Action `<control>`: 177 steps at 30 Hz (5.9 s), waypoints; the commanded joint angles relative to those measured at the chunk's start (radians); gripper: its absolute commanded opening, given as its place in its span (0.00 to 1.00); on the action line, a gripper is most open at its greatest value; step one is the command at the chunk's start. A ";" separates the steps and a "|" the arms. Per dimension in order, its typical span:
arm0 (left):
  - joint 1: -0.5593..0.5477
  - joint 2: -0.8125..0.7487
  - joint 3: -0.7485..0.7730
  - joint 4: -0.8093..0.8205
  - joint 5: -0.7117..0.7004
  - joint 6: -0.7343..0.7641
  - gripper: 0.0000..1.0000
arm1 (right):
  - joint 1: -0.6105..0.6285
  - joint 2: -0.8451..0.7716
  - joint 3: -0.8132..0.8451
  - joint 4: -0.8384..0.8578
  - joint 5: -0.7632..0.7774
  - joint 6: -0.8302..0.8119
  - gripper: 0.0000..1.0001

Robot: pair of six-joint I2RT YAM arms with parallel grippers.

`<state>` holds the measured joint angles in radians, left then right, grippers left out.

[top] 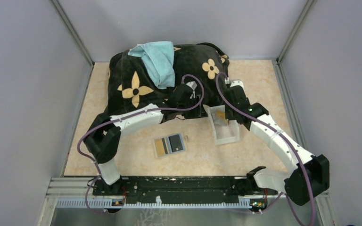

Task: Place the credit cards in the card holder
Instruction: Pick up the credit card from the storage box, then turn over the card slot in the card holder.

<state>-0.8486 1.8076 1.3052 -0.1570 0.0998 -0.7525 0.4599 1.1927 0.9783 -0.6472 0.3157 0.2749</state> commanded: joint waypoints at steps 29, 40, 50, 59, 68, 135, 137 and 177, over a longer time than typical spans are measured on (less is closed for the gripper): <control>0.107 -0.396 -0.454 0.515 0.572 0.144 0.68 | 0.036 -0.233 0.110 -0.148 -0.831 0.173 0.00; 0.144 -0.356 -0.498 0.682 0.812 0.032 0.67 | 0.036 -0.184 0.079 -0.059 -0.911 0.215 0.00; 0.163 -0.339 -0.572 0.828 0.930 -0.061 0.27 | 0.035 -0.118 0.082 0.016 -0.932 0.227 0.00; 0.251 -0.326 -0.667 0.980 0.898 -0.192 0.00 | 0.036 -0.119 0.080 -0.007 -0.845 0.175 0.33; 0.260 -0.362 -0.697 0.898 0.690 -0.250 0.00 | 0.056 -0.157 0.002 0.067 -0.787 0.189 0.49; 0.224 -0.889 -0.875 -0.139 -0.083 -0.274 0.47 | 0.443 0.210 0.151 0.113 -0.334 0.140 0.00; 0.223 -0.911 -0.883 -0.162 -0.098 -0.271 0.46 | 0.448 0.235 0.155 0.108 -0.298 0.154 0.00; 0.223 -0.802 -0.934 -0.207 -0.109 -0.242 0.44 | 0.438 0.443 0.092 0.257 -0.314 0.228 0.00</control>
<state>-0.6308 0.9970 0.3752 -0.3580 0.0006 -1.0142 0.9005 1.6264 1.0916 -0.4458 0.0029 0.4805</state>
